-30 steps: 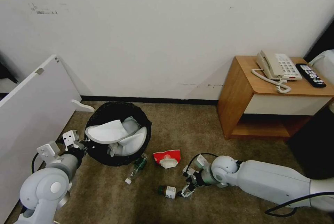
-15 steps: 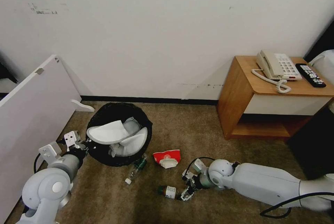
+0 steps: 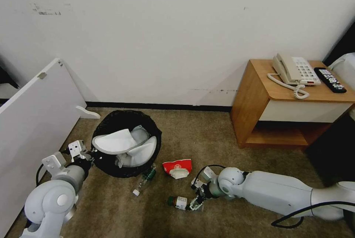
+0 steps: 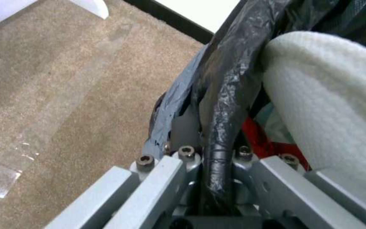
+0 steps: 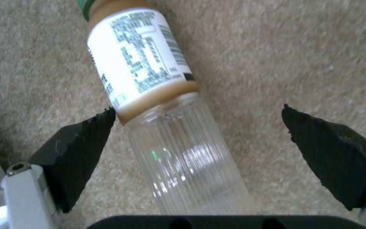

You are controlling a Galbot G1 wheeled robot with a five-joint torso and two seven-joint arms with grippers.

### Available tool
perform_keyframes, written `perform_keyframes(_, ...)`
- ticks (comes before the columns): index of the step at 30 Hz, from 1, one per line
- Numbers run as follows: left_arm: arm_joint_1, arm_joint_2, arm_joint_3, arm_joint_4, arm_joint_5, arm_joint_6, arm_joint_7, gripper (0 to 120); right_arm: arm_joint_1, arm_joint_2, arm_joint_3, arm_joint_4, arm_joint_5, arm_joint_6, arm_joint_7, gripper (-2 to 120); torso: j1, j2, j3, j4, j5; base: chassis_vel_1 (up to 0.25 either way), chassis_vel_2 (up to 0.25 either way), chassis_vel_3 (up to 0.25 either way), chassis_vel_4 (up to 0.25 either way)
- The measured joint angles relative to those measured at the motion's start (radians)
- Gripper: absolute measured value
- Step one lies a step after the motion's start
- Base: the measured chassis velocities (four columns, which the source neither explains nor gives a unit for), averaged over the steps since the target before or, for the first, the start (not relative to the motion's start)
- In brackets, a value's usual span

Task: Pick up the trash bin and place the garbage on the floor into it.

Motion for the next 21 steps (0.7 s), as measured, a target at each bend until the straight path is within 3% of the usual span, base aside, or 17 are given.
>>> perform_keyframes(14, -0.003, -0.007, 0.003, 0.001, 0.006, -0.002, 0.002, 1, 0.017, 0.038, -0.009, -0.034, -0.003, 0.001, 0.001, 96, 0.0, 0.0, 0.0, 0.0, 0.0, 0.0, 0.0, 0.0, 0.0)
perform_keyframes(16, -0.004, -0.007, 0.004, 0.001, 0.007, -0.003, 0.002, 1, 0.018, 0.048, -0.011, -0.043, -0.003, 0.003, 0.0, 85, 0.0, 0.0, 0.0, 0.0001, 0.0, 0.0, 0.0, 0.0, 0.0)
perform_keyframes(17, -0.004, -0.007, 0.004, 0.001, 0.007, -0.003, 0.002, 1, 0.018, 0.048, -0.011, -0.043, -0.003, 0.003, 0.0, 85, 0.0, 0.0, 0.0, 0.0001, 0.0, 0.0, 0.0, 0.0, 0.0)
perform_keyframes(21, -0.006, -0.004, 0.006, 0.007, 0.008, -0.003, 0.002, 1, 0.024, 0.057, -0.013, -0.045, -0.003, 0.004, -0.003, 54, 0.0, 0.0, 0.0, 0.0001, 0.0, 0.0, 0.0, 0.0, 0.0)
